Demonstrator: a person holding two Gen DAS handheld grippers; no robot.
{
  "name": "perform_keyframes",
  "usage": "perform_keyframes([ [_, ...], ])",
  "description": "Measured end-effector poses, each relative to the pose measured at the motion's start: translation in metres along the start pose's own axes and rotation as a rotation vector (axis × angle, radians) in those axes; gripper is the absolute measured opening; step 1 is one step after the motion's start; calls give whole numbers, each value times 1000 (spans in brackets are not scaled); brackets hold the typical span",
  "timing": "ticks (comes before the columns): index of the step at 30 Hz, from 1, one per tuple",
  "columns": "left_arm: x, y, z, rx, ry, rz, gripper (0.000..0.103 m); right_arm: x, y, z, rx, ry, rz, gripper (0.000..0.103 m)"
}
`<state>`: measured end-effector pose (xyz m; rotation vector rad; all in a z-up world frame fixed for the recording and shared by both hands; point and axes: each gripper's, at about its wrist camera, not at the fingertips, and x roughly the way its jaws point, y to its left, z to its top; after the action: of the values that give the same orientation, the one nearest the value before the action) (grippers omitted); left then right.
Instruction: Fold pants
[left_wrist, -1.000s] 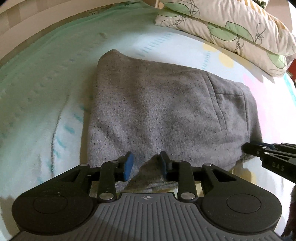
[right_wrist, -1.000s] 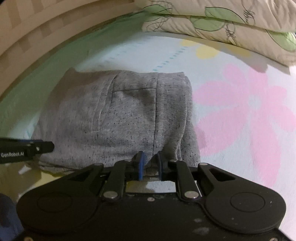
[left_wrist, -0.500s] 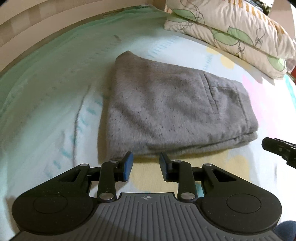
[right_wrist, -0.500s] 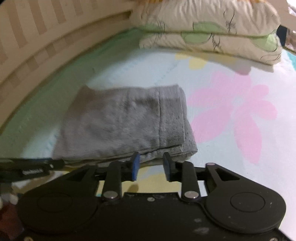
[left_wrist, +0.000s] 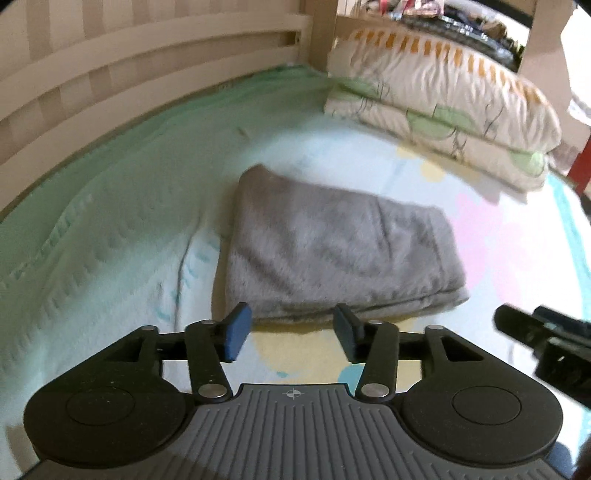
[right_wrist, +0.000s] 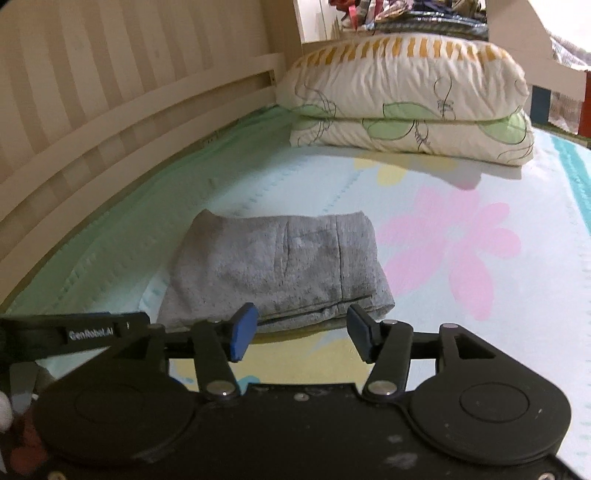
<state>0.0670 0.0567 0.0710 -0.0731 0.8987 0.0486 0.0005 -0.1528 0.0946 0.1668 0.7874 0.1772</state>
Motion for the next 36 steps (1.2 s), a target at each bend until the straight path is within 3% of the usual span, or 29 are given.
perform_keyframes([
  [12,-33,-6,-5,35,-101,68,57,-28,15,0,-5,-60,9,65],
  [17,-40,-2,-7,17,-104,42,57,-37,22,-4,-17,-76,7,66],
  [22,-42,-5,-10,69,-87,52,57,-44,26,-7,-21,-89,11,66],
  [36,-48,-8,-16,86,-83,55,58,-54,27,-9,-18,-114,19,66],
])
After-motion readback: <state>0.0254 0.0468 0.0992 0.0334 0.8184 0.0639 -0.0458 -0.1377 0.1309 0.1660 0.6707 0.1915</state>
